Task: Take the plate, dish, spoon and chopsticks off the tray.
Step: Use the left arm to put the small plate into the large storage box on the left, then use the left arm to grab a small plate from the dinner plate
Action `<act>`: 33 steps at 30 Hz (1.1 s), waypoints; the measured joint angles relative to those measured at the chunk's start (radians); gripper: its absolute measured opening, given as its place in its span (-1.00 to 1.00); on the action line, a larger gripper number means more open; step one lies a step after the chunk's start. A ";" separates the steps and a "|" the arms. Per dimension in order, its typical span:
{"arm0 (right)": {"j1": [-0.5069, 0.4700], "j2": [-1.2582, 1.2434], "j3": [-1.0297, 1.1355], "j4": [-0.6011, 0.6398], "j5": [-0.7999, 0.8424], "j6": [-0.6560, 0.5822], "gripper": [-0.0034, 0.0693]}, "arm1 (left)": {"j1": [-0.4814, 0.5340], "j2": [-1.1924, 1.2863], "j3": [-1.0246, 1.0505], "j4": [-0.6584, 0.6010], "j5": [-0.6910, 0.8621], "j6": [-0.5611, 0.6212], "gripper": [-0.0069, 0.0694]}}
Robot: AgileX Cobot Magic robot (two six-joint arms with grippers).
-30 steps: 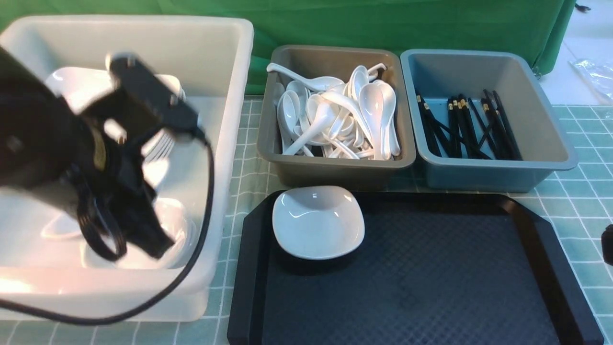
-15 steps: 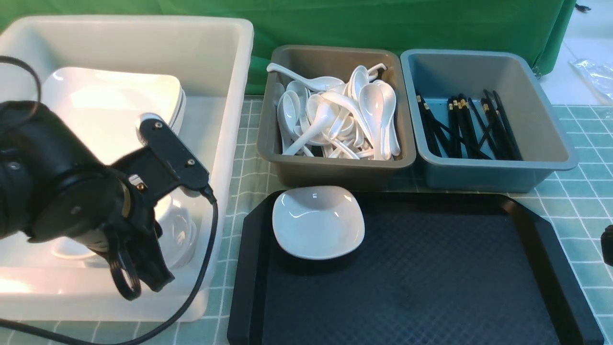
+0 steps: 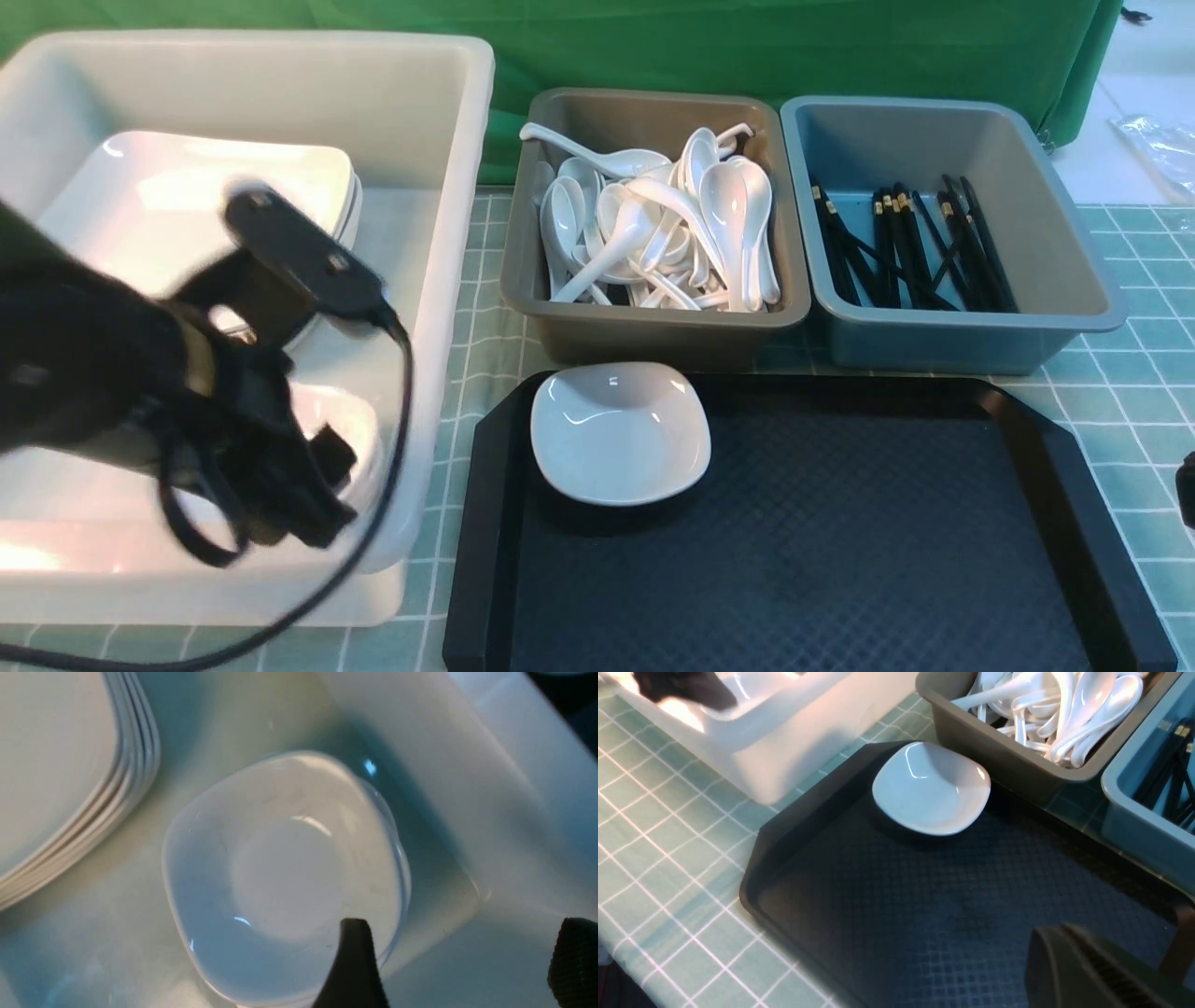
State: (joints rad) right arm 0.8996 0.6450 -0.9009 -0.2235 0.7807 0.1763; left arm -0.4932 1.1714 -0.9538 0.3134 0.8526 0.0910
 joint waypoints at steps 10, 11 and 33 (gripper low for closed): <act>0.000 0.000 -0.001 -0.072 0.069 0.004 -0.85 | -0.007 -0.072 -0.060 -0.260 -0.063 0.262 -0.52; 0.000 0.000 -0.005 -0.098 0.109 0.020 -0.85 | -0.019 -0.043 -0.060 -0.324 -0.077 0.323 -0.64; 0.000 -0.008 -0.019 -0.181 0.315 0.075 -0.85 | -0.286 0.844 -0.614 -0.145 -0.119 0.113 0.50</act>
State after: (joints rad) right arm 0.8996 0.6367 -0.9198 -0.4048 1.0961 0.2513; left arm -0.7793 2.0151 -1.5676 0.1680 0.7332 0.2043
